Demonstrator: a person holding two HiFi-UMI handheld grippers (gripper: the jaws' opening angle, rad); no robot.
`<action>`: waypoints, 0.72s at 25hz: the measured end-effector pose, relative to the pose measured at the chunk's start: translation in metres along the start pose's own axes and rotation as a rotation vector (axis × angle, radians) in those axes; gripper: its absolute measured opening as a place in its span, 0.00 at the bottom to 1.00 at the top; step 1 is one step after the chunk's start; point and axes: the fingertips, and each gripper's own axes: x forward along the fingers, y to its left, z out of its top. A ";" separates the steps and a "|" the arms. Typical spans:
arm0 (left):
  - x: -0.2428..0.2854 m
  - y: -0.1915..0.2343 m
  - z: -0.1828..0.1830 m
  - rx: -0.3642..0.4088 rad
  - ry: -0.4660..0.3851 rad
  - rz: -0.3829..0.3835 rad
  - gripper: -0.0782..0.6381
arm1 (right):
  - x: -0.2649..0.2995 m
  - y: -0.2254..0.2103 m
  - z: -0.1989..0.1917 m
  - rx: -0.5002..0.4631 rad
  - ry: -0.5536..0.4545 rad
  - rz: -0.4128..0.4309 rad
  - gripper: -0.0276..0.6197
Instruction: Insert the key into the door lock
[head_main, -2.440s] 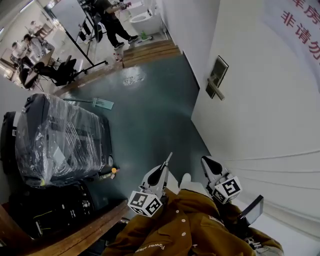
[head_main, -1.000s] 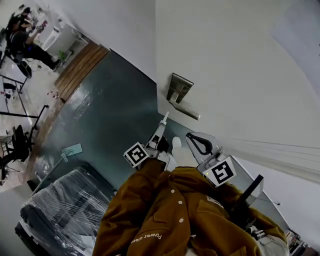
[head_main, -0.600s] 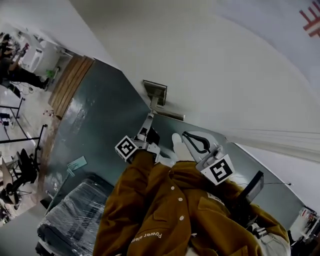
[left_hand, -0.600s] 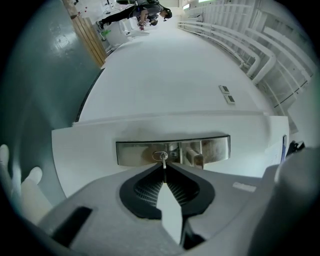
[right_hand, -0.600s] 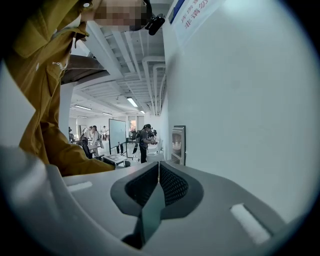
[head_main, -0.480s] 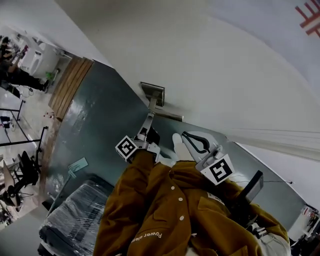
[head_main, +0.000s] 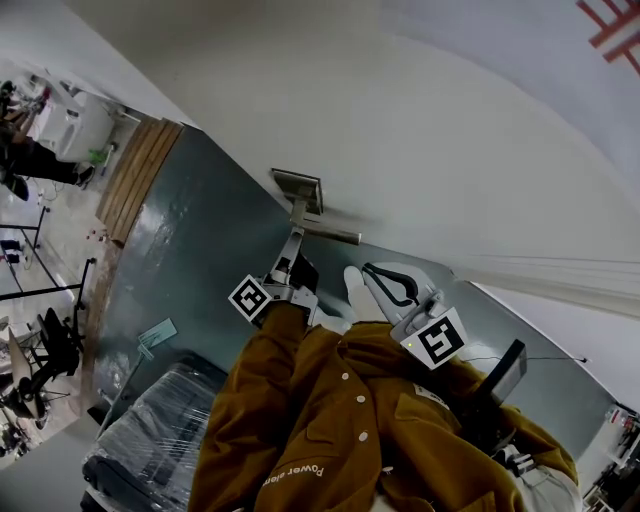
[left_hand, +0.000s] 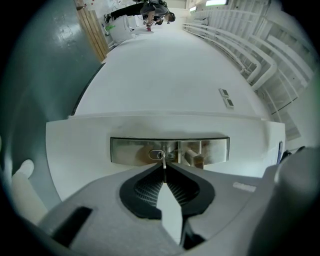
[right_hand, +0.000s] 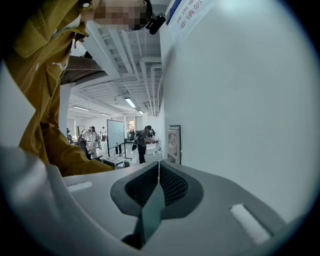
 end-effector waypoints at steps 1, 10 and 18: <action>0.002 -0.002 0.001 0.004 0.003 -0.002 0.14 | 0.001 -0.001 0.000 0.002 0.002 0.001 0.07; 0.004 0.003 -0.001 -0.002 0.016 0.008 0.14 | -0.001 -0.001 0.001 0.005 -0.001 0.003 0.07; 0.008 0.004 0.002 -0.008 -0.002 0.006 0.14 | -0.002 -0.001 0.001 0.007 0.003 -0.003 0.07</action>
